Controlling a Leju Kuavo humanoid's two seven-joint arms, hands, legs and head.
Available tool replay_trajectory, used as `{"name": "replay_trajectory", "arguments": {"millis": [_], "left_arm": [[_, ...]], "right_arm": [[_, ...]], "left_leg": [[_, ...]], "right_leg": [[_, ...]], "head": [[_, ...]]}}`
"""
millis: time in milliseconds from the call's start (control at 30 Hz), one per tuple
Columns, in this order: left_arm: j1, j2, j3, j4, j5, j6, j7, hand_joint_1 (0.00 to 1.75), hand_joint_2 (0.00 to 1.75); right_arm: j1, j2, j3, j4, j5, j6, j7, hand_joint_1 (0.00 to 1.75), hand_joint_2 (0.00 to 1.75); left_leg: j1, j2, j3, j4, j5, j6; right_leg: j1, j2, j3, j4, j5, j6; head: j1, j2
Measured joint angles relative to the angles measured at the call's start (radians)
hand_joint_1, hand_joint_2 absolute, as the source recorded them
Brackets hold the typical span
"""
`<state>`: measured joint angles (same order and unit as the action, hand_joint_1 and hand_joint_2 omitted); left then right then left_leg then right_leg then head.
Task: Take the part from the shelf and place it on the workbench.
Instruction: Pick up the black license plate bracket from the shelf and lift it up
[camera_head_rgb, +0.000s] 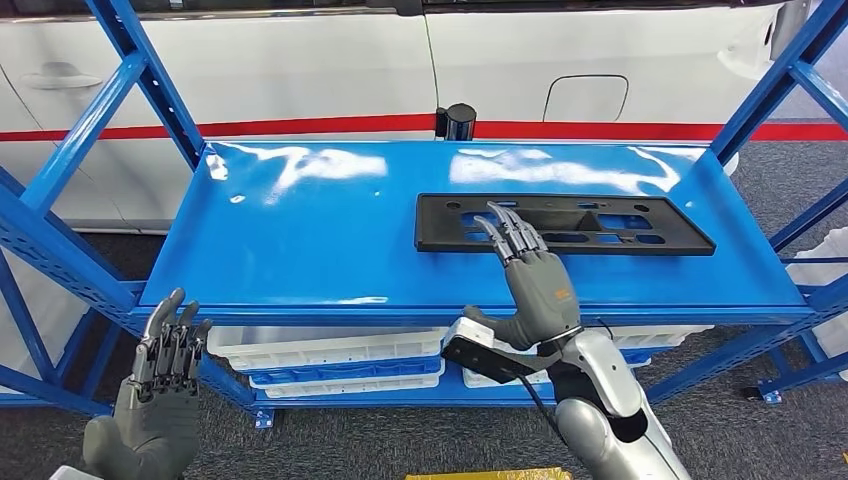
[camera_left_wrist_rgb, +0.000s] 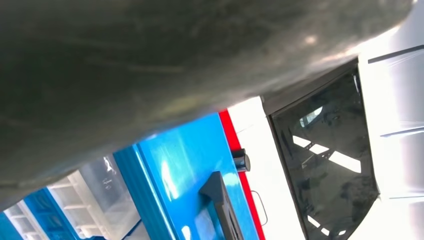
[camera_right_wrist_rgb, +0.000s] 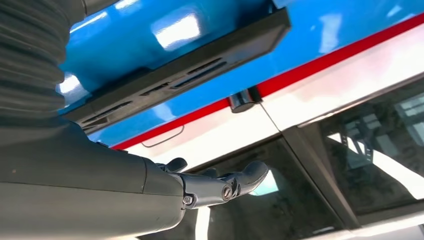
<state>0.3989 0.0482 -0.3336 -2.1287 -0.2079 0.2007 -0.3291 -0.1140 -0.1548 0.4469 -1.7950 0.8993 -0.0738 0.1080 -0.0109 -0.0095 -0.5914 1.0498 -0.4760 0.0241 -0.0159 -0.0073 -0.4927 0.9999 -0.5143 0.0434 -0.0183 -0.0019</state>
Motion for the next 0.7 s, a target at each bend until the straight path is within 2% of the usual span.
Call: {"name": "replay_trajectory", "arguments": {"millis": [333, 500, 700], "left_arm": [[-0.013, 0.001, -0.001, 0.015, 0.013, -0.018, 0.003, 0.0, 0.0], [-0.026, 0.002, -0.002, 0.027, 0.02, -0.037, 0.002, 0.0, 0.0], [-0.044, 0.002, -0.006, 0.042, 0.033, -0.082, 0.011, 0.0, 0.0]], "right_arm": [[-0.033, 0.005, -0.02, 0.046, 0.03, 0.003, 0.015, 0.0, 1.75], [-0.069, 0.009, -0.025, 0.089, 0.033, 0.017, 0.033, 0.0, 1.75], [-0.143, 0.009, -0.035, 0.18, 0.1, 0.055, 0.079, 0.0, 1.75]], "left_leg": [[0.0, 0.0, 0.0, 0.0, 0.0, 0.0], [0.0, 0.0, 0.0, 0.0, 0.0, 0.0], [0.0, 0.0, 0.0, 0.0, 0.0, 0.0]], "right_leg": [[0.0, 0.0, 0.0, 0.0, 0.0, 0.0], [0.0, 0.0, 0.0, 0.0, 0.0, 0.0], [0.0, 0.0, 0.0, 0.0, 0.001, 0.001]], "head": [[0.0, 0.0], [0.0, 0.0], [0.0, 0.0]]}}
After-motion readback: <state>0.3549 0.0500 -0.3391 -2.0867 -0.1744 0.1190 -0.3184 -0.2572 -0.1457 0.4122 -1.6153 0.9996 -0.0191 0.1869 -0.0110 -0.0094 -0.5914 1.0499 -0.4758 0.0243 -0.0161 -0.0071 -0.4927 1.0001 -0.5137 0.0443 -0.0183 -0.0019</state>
